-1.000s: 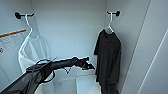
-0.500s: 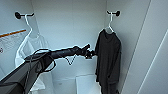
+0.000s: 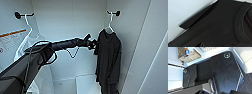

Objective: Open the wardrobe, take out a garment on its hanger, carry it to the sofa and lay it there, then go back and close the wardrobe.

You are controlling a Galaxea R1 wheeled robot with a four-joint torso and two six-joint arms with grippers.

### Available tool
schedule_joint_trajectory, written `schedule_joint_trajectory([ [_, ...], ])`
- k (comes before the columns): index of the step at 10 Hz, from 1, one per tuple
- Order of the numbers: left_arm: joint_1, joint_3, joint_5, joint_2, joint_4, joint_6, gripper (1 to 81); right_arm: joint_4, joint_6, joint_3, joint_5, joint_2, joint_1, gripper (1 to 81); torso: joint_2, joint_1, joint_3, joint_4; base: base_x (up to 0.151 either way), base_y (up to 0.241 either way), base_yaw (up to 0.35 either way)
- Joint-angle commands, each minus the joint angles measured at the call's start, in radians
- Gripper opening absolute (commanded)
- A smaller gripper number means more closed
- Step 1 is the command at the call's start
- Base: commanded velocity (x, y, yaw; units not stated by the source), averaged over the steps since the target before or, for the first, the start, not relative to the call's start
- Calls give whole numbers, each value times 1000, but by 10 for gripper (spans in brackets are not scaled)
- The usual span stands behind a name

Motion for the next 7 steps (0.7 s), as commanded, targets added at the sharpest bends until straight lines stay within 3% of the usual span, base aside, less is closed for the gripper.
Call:
schedule_joint_trajectory([
  [1, -222, -27, -60, 10, -89, -24, 811, 13, 0, 1, -44, 3, 40, 811, 0, 0, 0, 0, 0, 0, 0],
  [7, -322, -82, -109, 63, -200, -50, 811, 16, 0, 1, -46, 6, 39, 811, 0, 0, 0, 0, 0, 0, 0],
])
